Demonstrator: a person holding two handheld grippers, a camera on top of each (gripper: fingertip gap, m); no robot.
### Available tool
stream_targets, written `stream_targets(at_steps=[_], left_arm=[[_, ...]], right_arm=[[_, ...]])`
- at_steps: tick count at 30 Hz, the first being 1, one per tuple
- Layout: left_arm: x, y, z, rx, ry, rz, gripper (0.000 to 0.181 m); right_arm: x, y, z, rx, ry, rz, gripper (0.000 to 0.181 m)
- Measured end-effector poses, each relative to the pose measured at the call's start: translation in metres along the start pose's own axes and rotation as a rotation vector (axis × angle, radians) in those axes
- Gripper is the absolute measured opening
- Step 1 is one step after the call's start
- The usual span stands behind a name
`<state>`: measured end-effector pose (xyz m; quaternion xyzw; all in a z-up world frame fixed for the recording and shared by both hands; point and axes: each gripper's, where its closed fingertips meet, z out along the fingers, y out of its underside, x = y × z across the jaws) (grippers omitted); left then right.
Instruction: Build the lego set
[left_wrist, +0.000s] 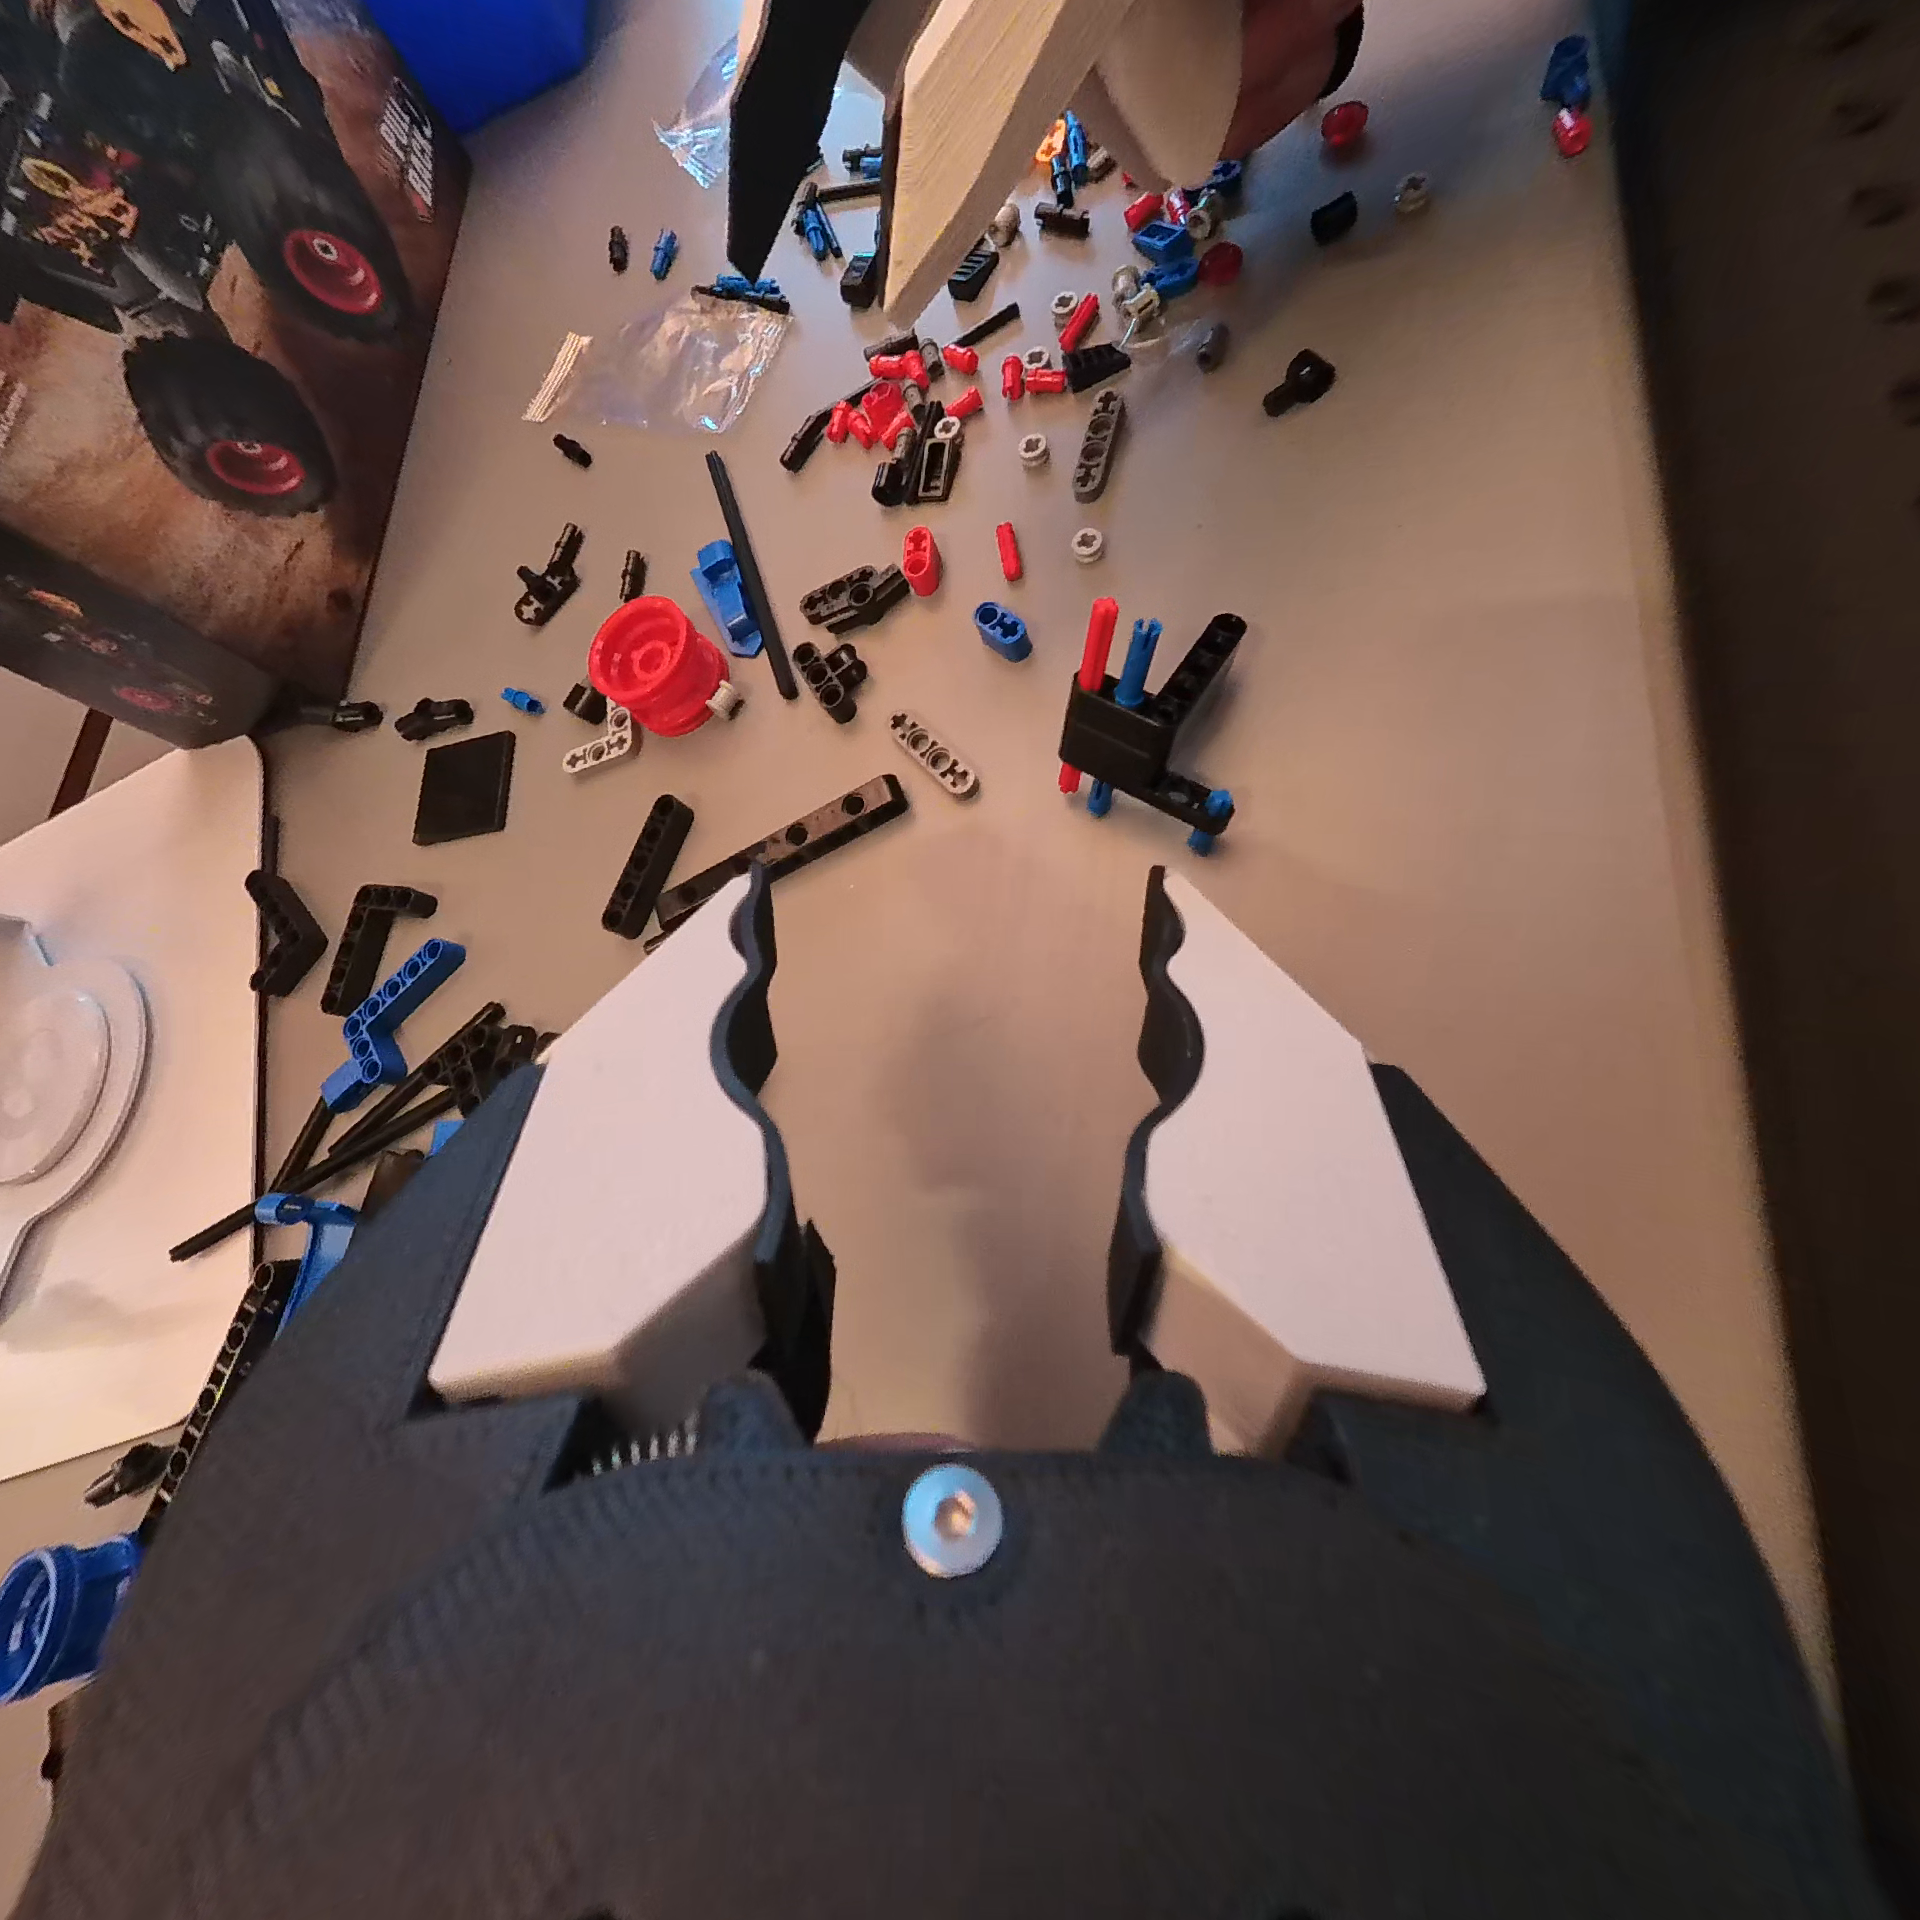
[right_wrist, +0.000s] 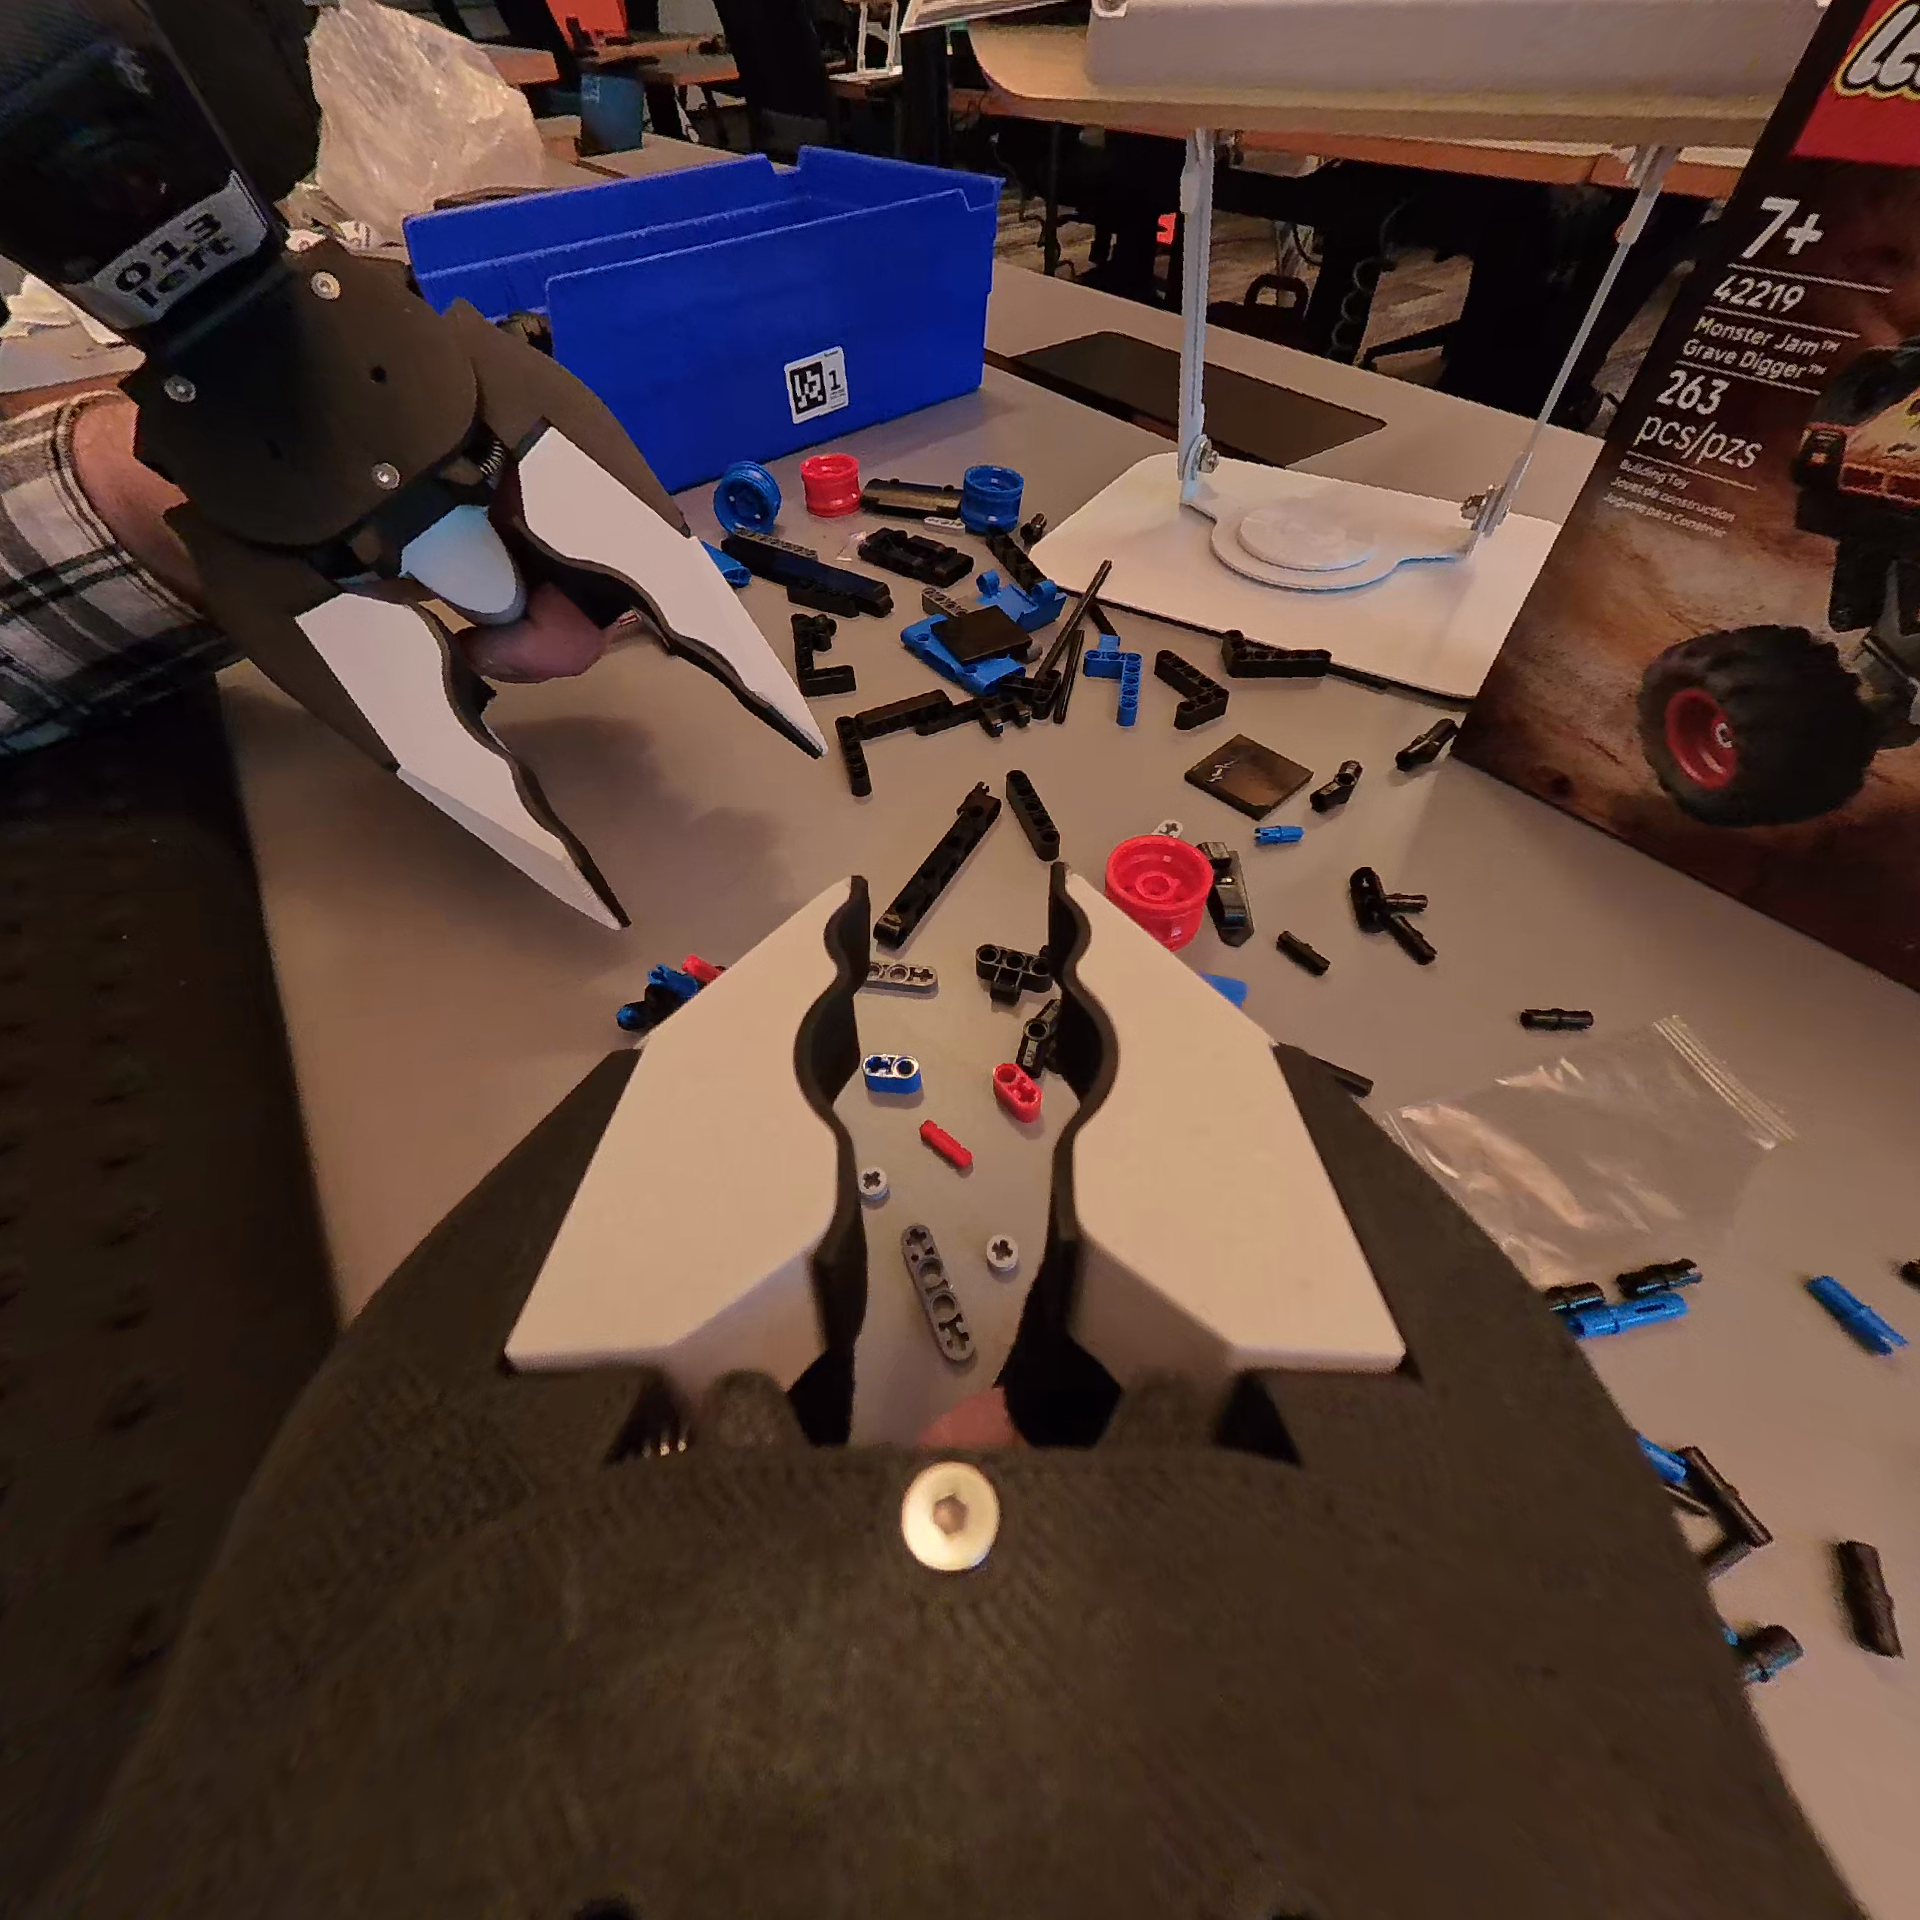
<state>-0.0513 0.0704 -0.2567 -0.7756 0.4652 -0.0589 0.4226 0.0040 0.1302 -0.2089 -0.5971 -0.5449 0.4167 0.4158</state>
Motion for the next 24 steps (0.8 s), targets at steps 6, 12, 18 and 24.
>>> stream_targets(at_steps=[6,12,18,24], left_arm=[[0.000,0.001,0.000,-0.003,0.001,0.001,0.068],[-0.002,-0.001,0.000,0.003,-0.009,-0.005,0.068],[-0.001,0.001,0.002,-0.007,-0.007,0.002,0.068],[-0.004,0.002,0.002,-0.009,-0.019,-0.001,0.068]], right_arm=[[-0.013,0.006,0.002,-0.037,-0.068,-0.027,0.029],[-0.027,0.020,0.008,-0.117,-0.112,-0.114,0.030],[-0.049,0.030,0.010,-0.165,-0.203,-0.179,0.033],[-0.064,0.043,0.012,-0.235,-0.258,-0.250,0.028]])
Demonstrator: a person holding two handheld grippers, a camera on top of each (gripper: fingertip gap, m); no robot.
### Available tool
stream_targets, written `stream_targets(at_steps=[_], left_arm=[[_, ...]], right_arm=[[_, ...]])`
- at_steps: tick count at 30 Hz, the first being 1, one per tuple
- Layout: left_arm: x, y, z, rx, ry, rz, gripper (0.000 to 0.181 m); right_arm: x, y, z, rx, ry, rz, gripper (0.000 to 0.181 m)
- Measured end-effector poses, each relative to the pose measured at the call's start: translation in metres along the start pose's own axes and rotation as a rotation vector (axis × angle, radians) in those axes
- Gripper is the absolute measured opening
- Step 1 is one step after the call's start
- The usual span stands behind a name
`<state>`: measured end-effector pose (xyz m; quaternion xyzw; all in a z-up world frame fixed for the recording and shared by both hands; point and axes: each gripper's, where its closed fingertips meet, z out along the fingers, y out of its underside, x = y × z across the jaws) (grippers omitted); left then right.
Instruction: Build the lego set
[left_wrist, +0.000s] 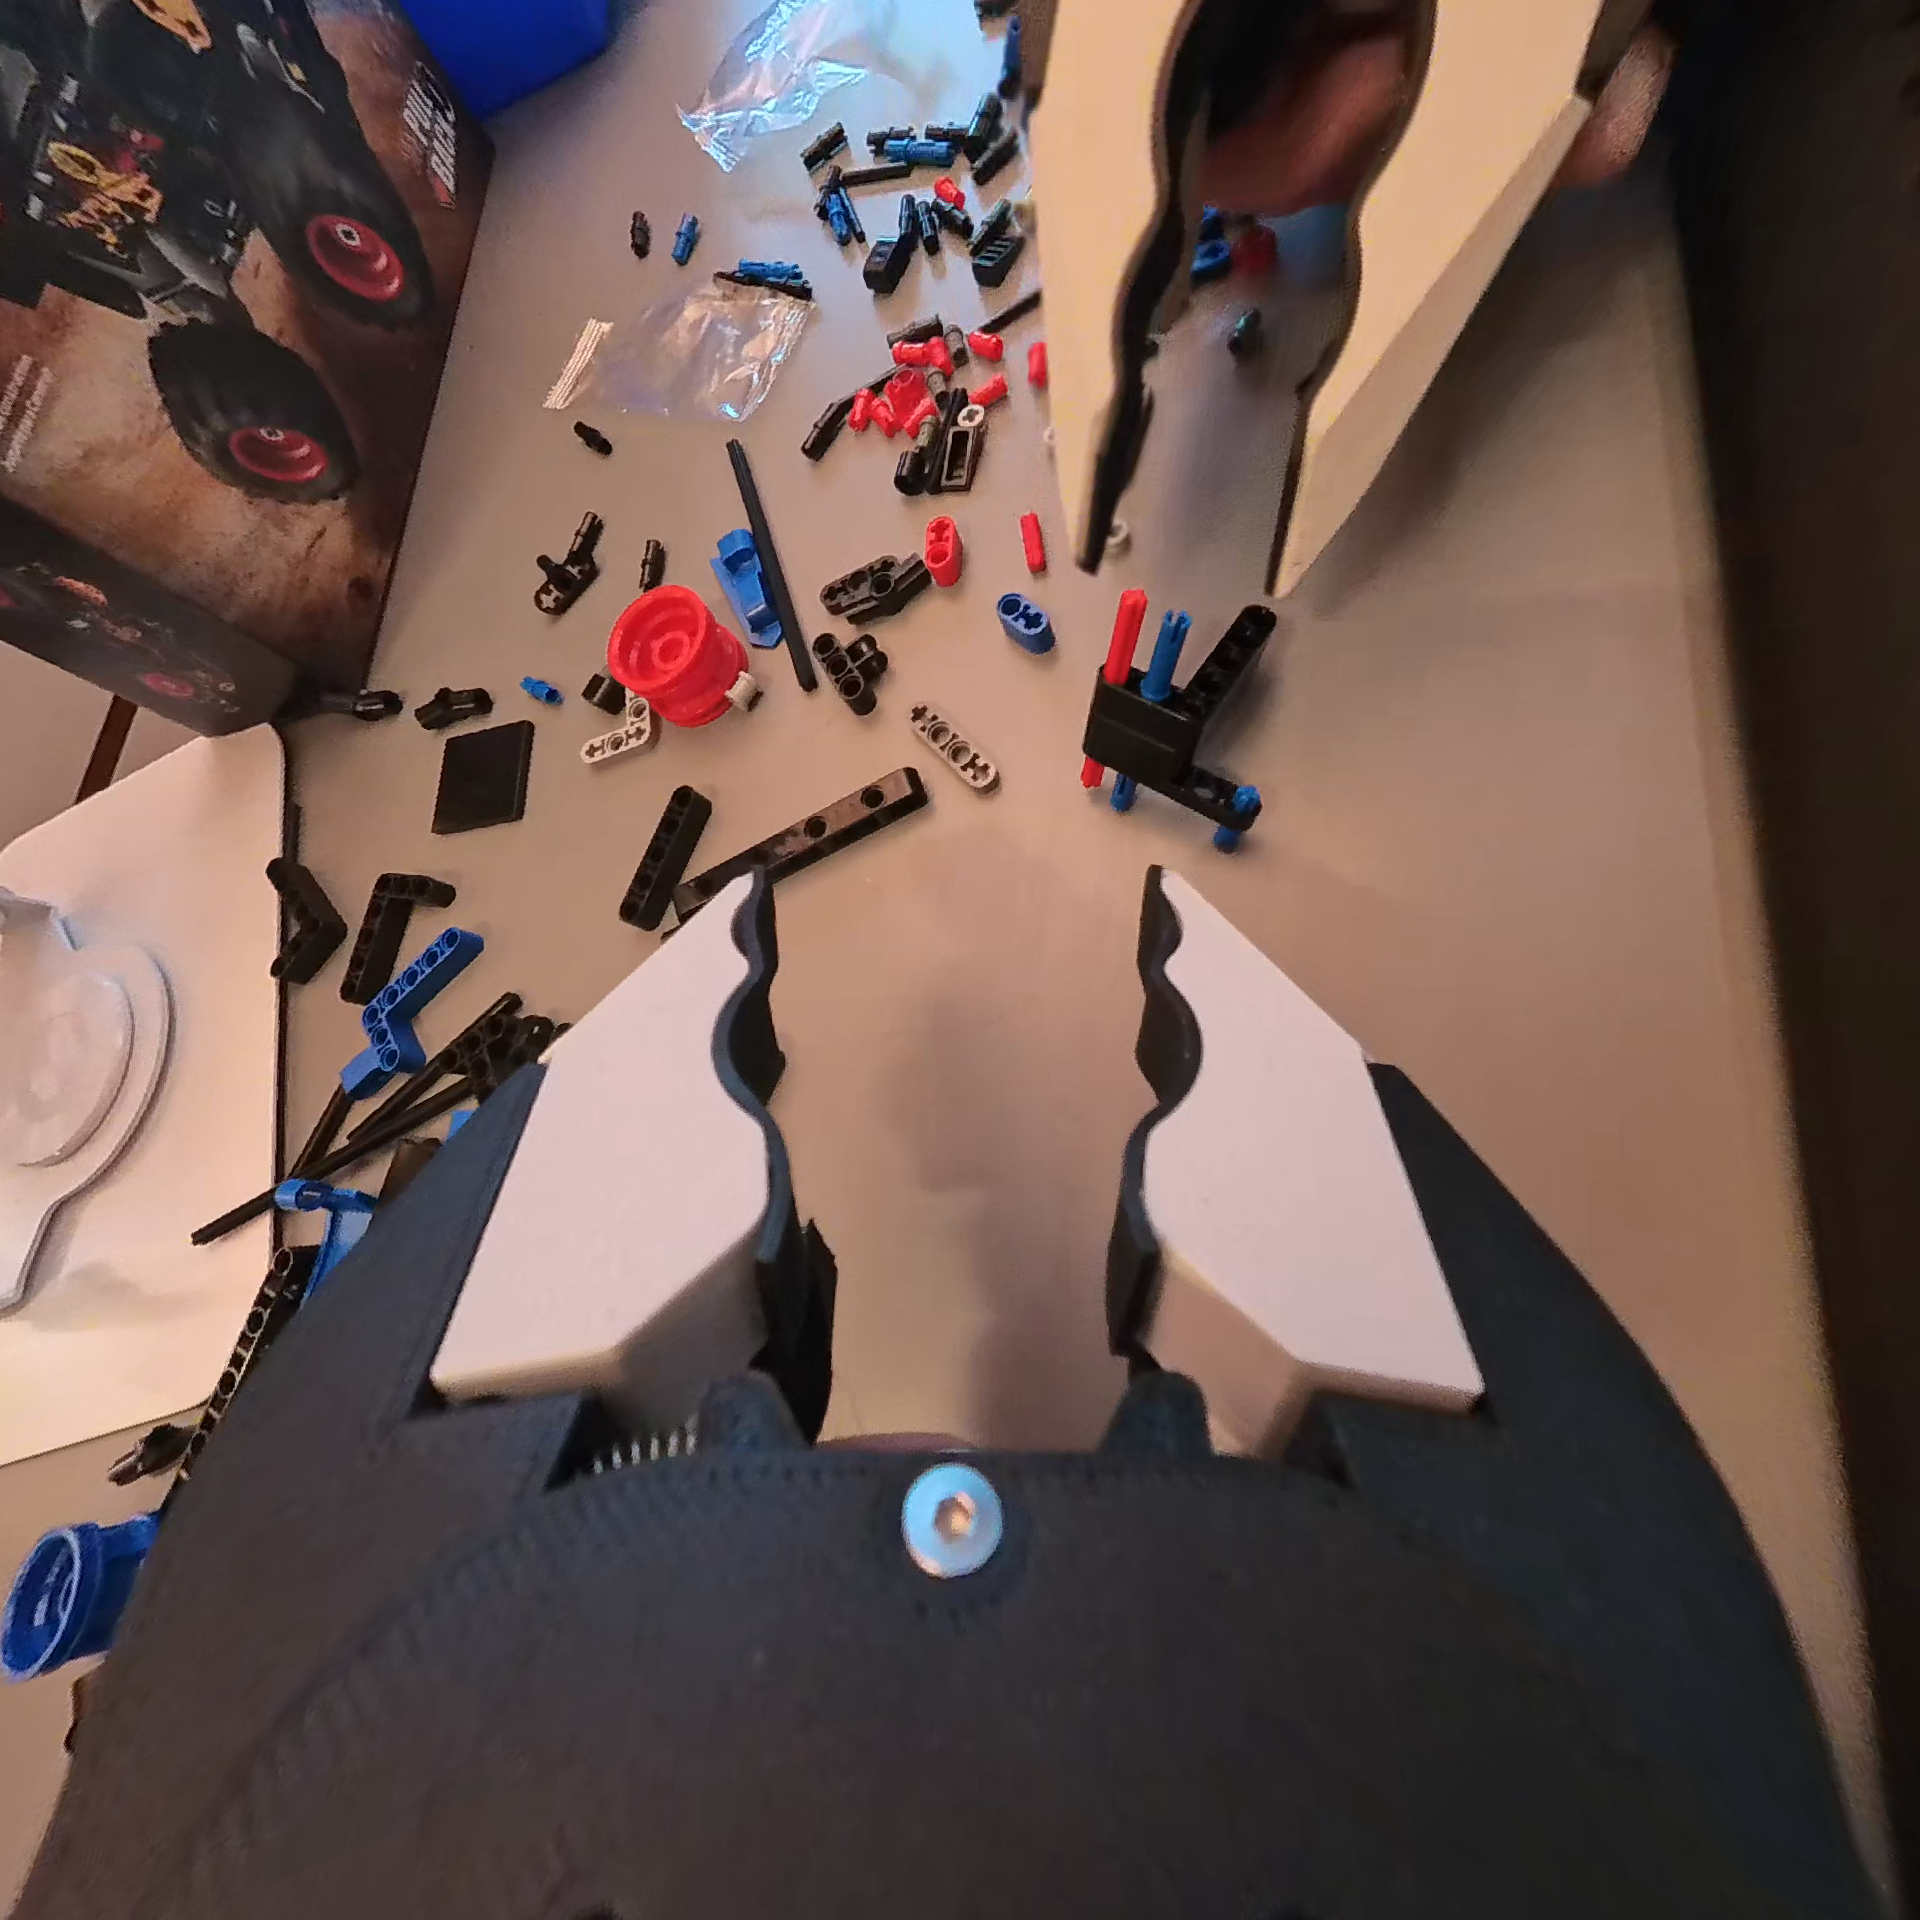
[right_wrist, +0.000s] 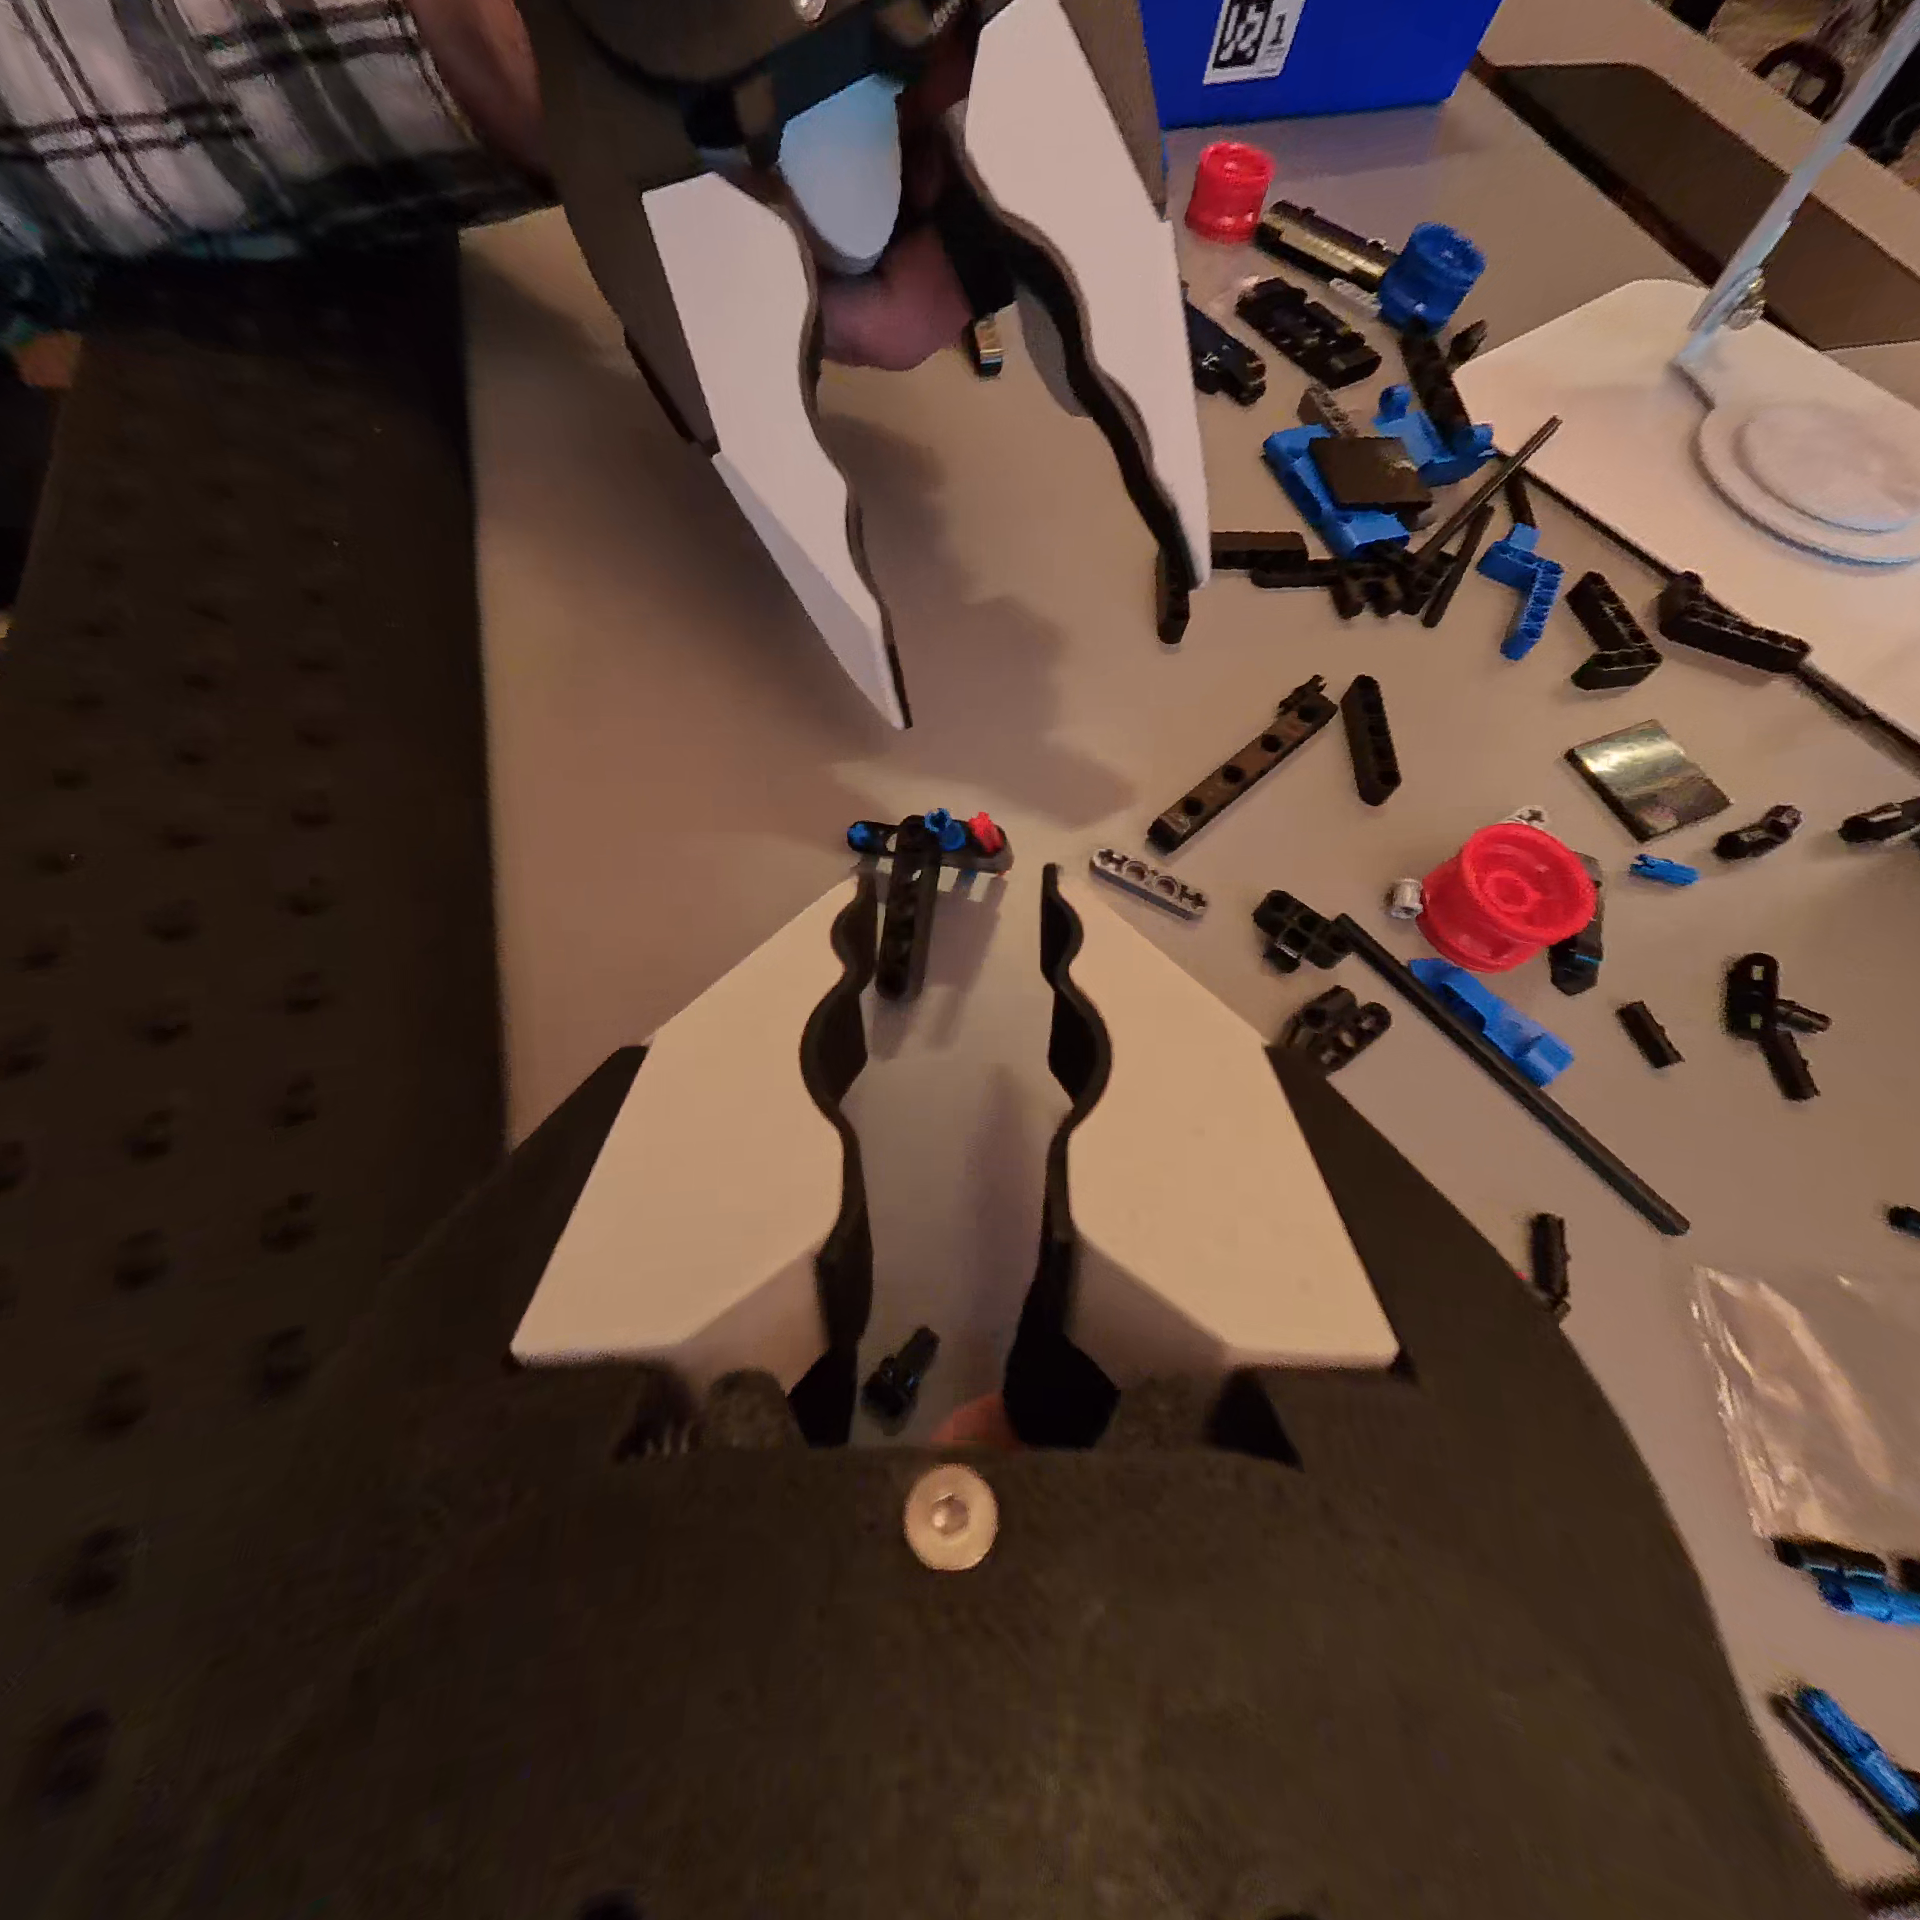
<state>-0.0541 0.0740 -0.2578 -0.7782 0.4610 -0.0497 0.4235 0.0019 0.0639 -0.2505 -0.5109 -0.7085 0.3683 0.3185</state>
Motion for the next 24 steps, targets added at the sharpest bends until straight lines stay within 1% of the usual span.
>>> stream_targets(at_steps=[6,11,13,16,20,24], left_arm=[[0.001,0.002,0.003,-0.013,0.000,0.011,0.067],[0.000,0.003,0.003,-0.012,-0.001,0.006,0.067],[0.001,0.003,0.004,-0.013,0.003,0.007,0.067],[0.001,0.003,0.004,-0.015,0.005,0.011,0.066],[0.000,0.003,0.004,-0.013,-0.003,0.009,0.066],[-0.005,0.001,0.002,-0.002,-0.027,0.004,0.065]], right_arm=[[-0.008,0.009,0.006,-0.070,-0.021,-0.042,0.015],[-0.013,0.017,0.012,-0.125,-0.029,-0.073,0.015],[-0.013,0.020,0.014,-0.150,-0.022,-0.092,0.012],[-0.013,0.022,0.015,-0.164,-0.012,-0.110,0.005],[-0.012,0.021,0.015,-0.165,-0.002,-0.114,0.004],[-0.007,0.015,0.012,-0.127,0.019,-0.099,0.004]])
